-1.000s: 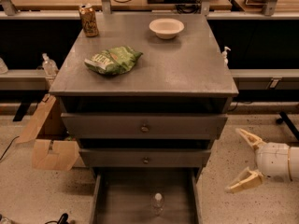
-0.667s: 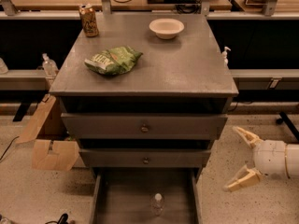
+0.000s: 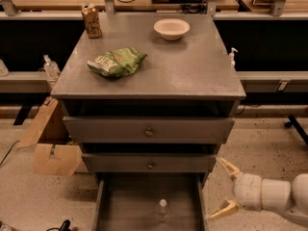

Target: Pick water bottle from bottom drawer and place on counter

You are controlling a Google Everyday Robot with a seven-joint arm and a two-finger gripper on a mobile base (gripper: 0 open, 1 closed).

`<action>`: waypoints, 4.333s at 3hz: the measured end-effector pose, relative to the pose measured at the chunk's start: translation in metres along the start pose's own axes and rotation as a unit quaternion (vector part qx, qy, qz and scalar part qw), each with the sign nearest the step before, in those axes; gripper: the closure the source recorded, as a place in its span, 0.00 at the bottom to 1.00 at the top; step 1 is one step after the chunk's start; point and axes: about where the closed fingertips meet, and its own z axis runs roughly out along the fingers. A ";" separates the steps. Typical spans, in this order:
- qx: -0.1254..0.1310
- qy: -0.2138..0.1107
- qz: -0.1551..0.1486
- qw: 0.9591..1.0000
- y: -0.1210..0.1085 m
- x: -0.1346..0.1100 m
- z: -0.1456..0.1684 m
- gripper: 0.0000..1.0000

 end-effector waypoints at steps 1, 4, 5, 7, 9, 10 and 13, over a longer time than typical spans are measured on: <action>-0.033 -0.049 -0.013 0.998 0.037 0.063 0.076 0.00; -0.081 -0.077 0.048 0.993 0.067 0.181 0.209 0.00; -0.080 -0.078 0.049 0.992 0.065 0.184 0.213 0.00; -0.093 -0.110 -0.001 0.990 0.047 0.203 0.238 0.00; -0.105 -0.128 -0.026 0.986 0.027 0.229 0.271 0.00; -0.110 -0.151 -0.022 0.982 0.022 0.243 0.286 0.00; -0.167 -0.122 -0.003 0.978 0.030 0.254 0.318 0.66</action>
Offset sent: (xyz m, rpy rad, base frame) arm -0.0155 0.1068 -0.2470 0.2505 0.0412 0.1370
